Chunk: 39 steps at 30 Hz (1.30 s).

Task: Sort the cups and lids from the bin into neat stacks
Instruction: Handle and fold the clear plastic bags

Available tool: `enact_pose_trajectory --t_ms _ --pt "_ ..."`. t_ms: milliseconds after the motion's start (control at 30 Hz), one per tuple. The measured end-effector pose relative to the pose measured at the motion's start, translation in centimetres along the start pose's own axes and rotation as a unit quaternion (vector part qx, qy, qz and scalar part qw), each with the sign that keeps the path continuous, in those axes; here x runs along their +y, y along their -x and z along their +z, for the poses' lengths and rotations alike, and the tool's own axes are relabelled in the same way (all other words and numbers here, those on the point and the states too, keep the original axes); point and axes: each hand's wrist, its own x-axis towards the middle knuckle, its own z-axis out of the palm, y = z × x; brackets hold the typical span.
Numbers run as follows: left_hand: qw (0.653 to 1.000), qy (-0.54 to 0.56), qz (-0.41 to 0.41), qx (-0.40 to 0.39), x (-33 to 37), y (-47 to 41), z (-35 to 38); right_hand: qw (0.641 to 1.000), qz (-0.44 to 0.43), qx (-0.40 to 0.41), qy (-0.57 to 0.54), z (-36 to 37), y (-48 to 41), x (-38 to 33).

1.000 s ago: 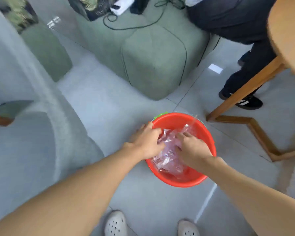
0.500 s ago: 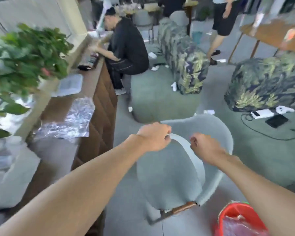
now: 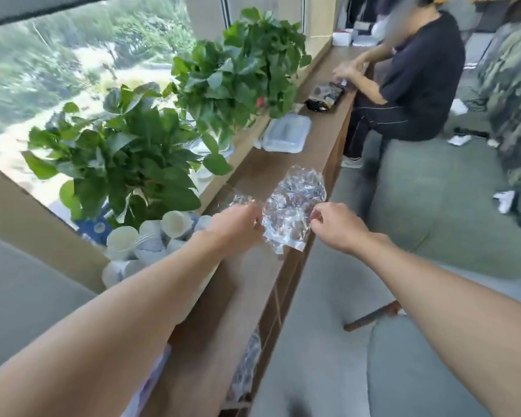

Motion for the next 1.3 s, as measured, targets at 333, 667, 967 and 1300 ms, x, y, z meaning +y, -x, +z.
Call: enact_pose_trajectory --t_ms 333,667,967,1300 --pt "0.997 0.015 -0.061 -0.038 -7.3 -15.6 7.1 0.995 -0.038 -0.091 0.002 8.5 -17.7 2.8" --pt "0.985 0.031 -0.127 -0.114 -10.0 -25.9 16.2 0.996 -0.010 -0.052 0.076 15.3 -28.4 10.4" --pt "0.978 0.038 -0.146 -0.147 -9.1 -27.4 21.2 0.994 0.026 -0.100 -0.023 18.8 -29.8 13.3" --pt "0.987 0.059 -0.132 -0.063 -10.2 -26.0 22.4 0.992 -0.002 -0.059 -0.110 19.9 -29.1 13.9"
